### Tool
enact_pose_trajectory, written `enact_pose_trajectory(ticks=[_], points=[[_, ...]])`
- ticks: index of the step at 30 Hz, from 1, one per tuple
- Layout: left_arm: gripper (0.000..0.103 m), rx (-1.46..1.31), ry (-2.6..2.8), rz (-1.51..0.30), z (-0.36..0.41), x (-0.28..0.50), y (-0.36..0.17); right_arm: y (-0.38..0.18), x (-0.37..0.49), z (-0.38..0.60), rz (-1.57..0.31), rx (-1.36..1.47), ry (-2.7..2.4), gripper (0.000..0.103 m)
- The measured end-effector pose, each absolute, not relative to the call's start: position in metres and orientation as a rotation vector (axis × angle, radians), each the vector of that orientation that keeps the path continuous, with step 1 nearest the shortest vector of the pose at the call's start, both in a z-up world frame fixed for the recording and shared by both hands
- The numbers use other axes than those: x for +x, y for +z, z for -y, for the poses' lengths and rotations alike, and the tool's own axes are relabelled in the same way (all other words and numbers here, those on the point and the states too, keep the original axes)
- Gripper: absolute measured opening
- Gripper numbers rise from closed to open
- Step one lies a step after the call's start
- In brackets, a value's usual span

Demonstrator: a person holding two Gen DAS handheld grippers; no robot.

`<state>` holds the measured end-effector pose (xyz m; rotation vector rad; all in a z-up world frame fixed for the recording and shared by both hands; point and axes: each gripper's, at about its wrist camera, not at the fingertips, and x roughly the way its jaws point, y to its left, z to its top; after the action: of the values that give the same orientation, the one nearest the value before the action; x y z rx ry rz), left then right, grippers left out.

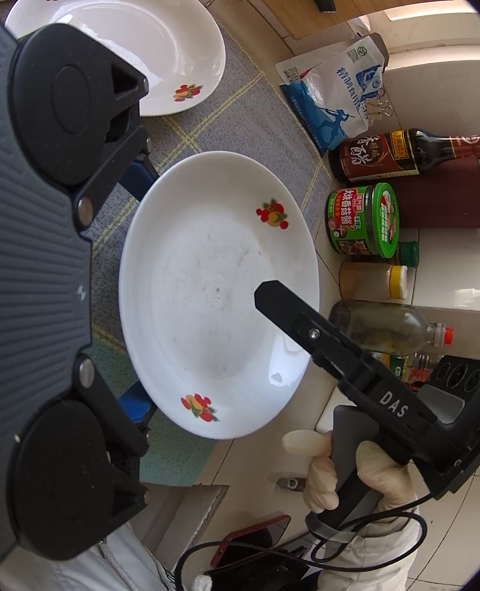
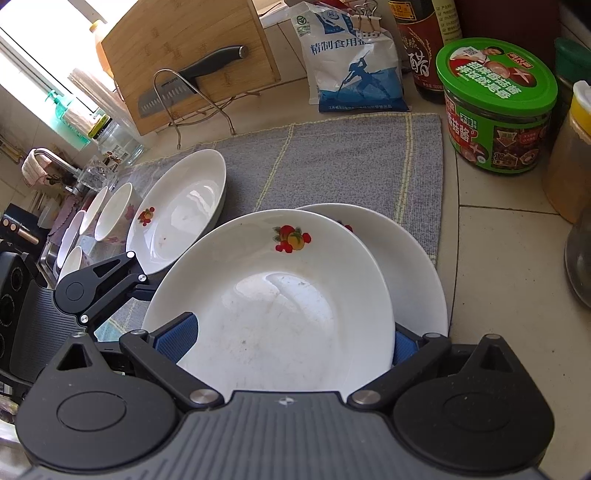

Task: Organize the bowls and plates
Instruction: 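Lower the held plate onto the stained plate with the right tool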

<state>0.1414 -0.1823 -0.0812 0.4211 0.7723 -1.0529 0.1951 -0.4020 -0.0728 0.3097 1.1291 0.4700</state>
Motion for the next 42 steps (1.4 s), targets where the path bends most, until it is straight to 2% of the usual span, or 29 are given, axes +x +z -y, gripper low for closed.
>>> enact_pose_trajectory(ticks=[16,42], points=[[0.1,0.434,-1.052,-0.757,0.186,0.149,-0.082,-0.073,0.182,0.415,-1.138,0.33,0.401,0.103],[0.099,0.383,-1.003,-0.687,0.168,0.132,-0.074,-0.053,0.16,0.387,-1.139,0.183,0.201,0.103]])
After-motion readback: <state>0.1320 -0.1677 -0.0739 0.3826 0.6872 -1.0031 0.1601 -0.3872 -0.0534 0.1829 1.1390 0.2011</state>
